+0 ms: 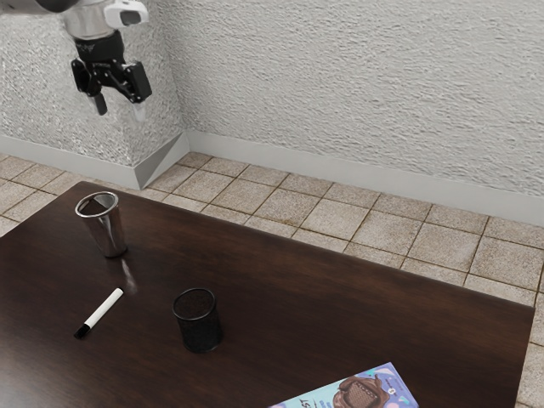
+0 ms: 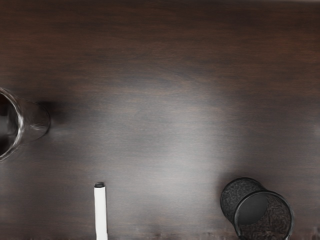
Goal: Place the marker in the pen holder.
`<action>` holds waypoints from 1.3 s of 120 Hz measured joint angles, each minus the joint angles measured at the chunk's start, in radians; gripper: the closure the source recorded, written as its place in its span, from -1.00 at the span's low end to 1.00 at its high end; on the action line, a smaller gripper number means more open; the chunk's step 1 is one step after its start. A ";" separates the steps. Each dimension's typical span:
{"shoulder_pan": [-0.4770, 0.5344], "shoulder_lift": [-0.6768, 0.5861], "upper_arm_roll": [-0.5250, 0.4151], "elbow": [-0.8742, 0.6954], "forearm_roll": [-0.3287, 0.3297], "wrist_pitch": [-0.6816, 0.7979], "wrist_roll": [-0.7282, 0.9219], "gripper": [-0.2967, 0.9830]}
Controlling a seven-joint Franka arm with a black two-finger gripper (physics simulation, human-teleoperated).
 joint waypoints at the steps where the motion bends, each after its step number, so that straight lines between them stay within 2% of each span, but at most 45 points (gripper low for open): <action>1: -0.002 0.000 -0.003 -0.001 0.002 -0.002 0.001 -0.53; 13: -0.001 -0.001 -0.053 -0.045 0.028 0.015 0.015 -0.53; 27: -0.021 -0.004 -0.055 -0.363 0.029 0.196 0.035 -0.53; 43: 0.000 0.091 -0.031 -0.581 -0.004 0.438 0.054 -0.25; 56: -0.003 0.149 0.002 -0.613 -0.023 0.566 0.068 -0.12; 79: -0.001 0.162 0.064 -0.682 -0.027 0.688 0.099 -0.05; 107: 0.003 0.048 0.095 -0.870 0.056 0.785 0.136 -0.03; 130: 0.005 0.058 0.119 -0.923 0.099 0.839 0.157 -0.03; 156: 0.008 0.115 0.136 -0.916 0.108 0.879 0.176 -0.03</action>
